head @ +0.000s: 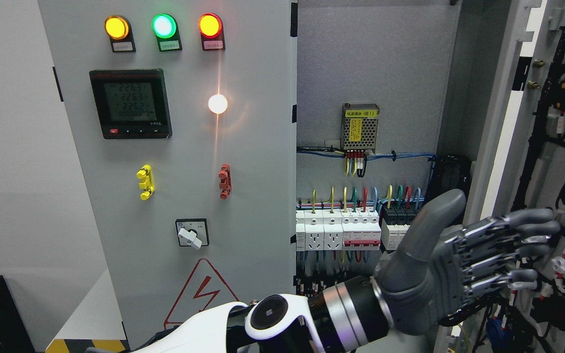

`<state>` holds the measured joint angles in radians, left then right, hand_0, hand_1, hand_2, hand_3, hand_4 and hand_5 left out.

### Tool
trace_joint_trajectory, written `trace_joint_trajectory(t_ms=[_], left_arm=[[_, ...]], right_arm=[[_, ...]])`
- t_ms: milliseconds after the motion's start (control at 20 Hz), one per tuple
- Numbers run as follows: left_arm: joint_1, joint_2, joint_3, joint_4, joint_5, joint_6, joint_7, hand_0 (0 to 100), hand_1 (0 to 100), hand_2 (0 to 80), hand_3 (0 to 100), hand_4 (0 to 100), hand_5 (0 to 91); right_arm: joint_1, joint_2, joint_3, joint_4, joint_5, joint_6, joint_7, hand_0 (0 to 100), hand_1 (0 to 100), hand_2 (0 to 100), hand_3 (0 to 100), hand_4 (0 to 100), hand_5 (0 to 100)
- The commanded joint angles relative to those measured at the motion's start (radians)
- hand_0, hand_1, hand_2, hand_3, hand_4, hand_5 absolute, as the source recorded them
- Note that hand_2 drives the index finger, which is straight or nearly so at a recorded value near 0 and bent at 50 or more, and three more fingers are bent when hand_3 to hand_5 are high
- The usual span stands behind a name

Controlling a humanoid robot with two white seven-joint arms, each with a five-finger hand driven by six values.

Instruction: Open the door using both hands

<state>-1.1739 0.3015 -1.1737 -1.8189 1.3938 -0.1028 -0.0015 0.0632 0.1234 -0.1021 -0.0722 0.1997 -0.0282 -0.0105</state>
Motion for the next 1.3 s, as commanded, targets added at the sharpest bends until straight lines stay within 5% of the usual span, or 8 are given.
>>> trace_joint_trajectory(t_ms=[0, 401, 851, 1252], left_arm=[[0.149, 0.280, 0.034, -0.146, -0.003, -0.001, -0.002, 0, 0, 0.0, 0, 0, 0.0], [0.434, 0.395, 0.110, -0.142, -0.094, -0.005, 0.000, 0, 0, 0.0, 0, 0, 0.0], [0.859, 0.393, 0.238, -0.019, -0.305, 0.005, -0.005, 0, 0, 0.0, 0, 0, 0.0], [1.131, 0.349, 0.342, 0.169, -0.365, -0.001, -0.011, 0, 0, 0.0, 0, 0, 0.0]], right_arm=[[0.001, -0.001, 0.001, 0.000, 0.000, 0.001, 0.000, 19, 0, 0, 0, 0, 0], [0.001, -0.001, -0.001, 0.000, 0.000, 0.001, 0.000, 19, 0, 0, 0, 0, 0], [0.001, -0.001, 0.001, 0.000, 0.001, 0.001, 0.000, 19, 0, 0, 0, 0, 0], [0.000, 0.001, -0.001, 0.000, 0.001, 0.002, 0.000, 19, 0, 0, 0, 0, 0]])
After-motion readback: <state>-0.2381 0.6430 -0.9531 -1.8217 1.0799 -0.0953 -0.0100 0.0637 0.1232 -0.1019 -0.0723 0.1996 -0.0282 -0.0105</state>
